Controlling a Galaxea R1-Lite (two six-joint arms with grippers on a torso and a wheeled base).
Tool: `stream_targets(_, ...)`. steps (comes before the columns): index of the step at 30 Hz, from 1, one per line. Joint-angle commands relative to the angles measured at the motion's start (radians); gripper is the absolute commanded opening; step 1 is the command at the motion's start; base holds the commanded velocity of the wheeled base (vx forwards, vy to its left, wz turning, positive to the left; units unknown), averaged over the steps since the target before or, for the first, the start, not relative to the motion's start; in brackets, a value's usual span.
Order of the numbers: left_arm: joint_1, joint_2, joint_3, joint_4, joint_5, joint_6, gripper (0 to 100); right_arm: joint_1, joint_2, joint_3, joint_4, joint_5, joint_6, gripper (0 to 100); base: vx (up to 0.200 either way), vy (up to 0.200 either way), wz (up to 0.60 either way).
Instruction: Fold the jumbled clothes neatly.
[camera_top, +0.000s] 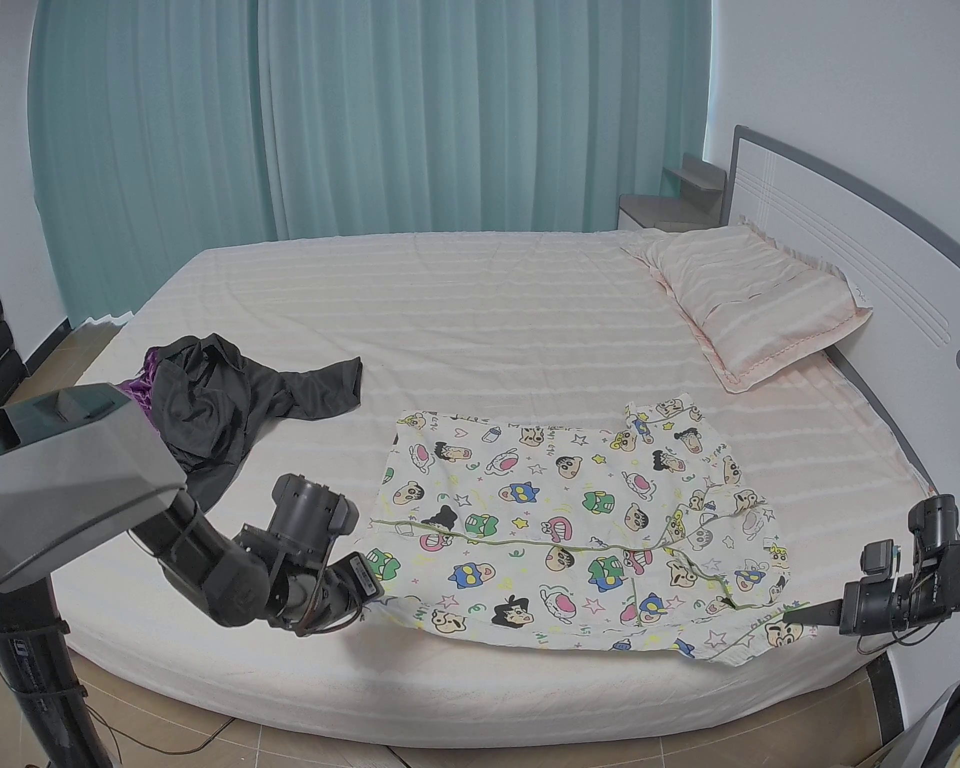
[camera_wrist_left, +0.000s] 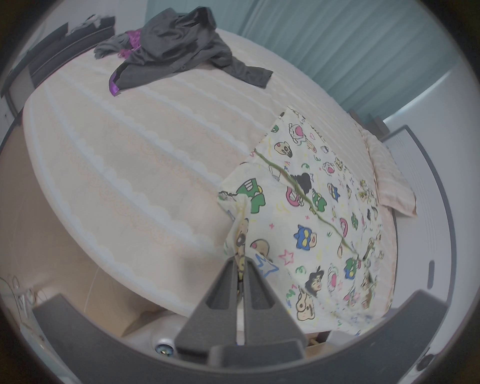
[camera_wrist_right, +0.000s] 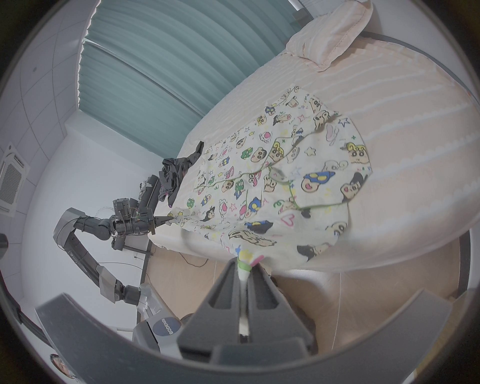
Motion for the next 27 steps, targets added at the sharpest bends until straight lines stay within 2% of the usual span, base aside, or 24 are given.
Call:
stream_targets(1, 0.067, 0.045, -0.246, 0.221, -0.069, -0.101, 0, 0.015, 0.111, -0.119, -0.003, 0.005, 0.036, 0, 0.000, 0.000, 0.00)
stream_targets(5, 0.090, 0.085, -0.327, 0.281, -0.112, -0.120, 0, 0.018, 0.185, -0.185, -0.007, 0.003, 0.054, 0, 0.000, 0.000, 0.00)
stream_targets(13, 0.112, 0.200, -0.491, 0.353, -0.111, -0.152, 0, 0.033, 0.280, -0.320, -0.009, -0.001, 0.137, 0, 0.000, 0.000, 0.00)
stream_targets(22, 0.110, 0.267, -0.634, 0.402, -0.097, -0.150, 0, 0.050, 0.363, -0.446, -0.012, -0.034, 0.197, 0, 0.000, 0.000, 0.00)
stream_targets(27, 0.104, 0.315, -0.692, 0.404, -0.055, -0.146, 0, 0.065, 0.397, -0.501, -0.010, -0.066, 0.216, 0, 0.000, 0.000, 0.00)
